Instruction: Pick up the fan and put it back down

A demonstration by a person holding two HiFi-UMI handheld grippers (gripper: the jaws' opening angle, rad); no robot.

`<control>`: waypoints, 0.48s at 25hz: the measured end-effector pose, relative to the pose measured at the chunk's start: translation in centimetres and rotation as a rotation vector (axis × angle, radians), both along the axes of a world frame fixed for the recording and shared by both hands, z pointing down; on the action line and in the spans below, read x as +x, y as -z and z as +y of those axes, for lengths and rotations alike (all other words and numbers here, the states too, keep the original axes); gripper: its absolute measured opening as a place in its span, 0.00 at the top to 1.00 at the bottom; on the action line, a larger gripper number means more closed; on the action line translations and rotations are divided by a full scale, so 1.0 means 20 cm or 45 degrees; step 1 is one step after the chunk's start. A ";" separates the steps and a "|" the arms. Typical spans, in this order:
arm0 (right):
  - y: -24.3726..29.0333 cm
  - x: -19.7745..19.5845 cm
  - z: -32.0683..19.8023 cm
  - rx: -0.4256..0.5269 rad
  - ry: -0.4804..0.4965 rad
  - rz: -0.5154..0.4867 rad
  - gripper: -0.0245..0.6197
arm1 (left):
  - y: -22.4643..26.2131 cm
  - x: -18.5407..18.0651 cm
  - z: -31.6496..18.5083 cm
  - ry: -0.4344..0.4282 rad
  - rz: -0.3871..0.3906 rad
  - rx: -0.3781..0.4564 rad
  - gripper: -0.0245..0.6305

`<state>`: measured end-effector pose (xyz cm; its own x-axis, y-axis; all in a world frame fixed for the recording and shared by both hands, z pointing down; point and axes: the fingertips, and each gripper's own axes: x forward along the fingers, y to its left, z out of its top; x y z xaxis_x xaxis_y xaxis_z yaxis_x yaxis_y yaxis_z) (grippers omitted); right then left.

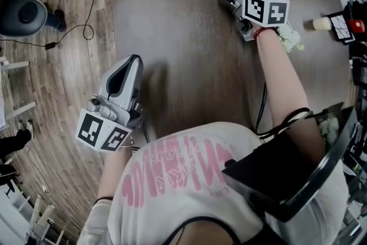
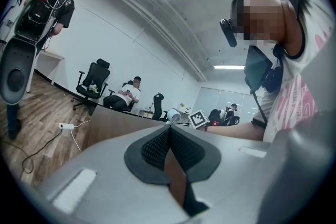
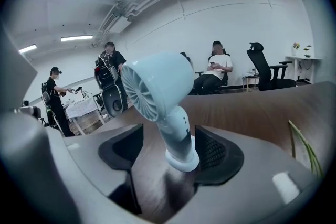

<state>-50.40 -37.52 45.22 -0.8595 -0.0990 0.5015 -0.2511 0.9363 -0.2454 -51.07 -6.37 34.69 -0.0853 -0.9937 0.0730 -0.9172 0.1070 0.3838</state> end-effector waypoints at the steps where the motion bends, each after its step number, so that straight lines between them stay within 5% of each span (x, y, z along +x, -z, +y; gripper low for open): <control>1: 0.00 -0.01 0.00 0.007 0.000 0.001 0.50 | 0.00 0.00 0.01 0.001 -0.003 -0.001 0.94; 12: -0.01 -0.07 -0.05 0.057 -0.028 0.037 0.61 | -0.01 -0.01 0.09 0.041 -0.006 -0.022 0.94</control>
<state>-51.85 -38.58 45.44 -0.8419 -0.1406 0.5209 -0.2780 0.9405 -0.1954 -51.20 -4.55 34.84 -0.1176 -0.9890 0.0898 -0.9151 0.1431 0.3770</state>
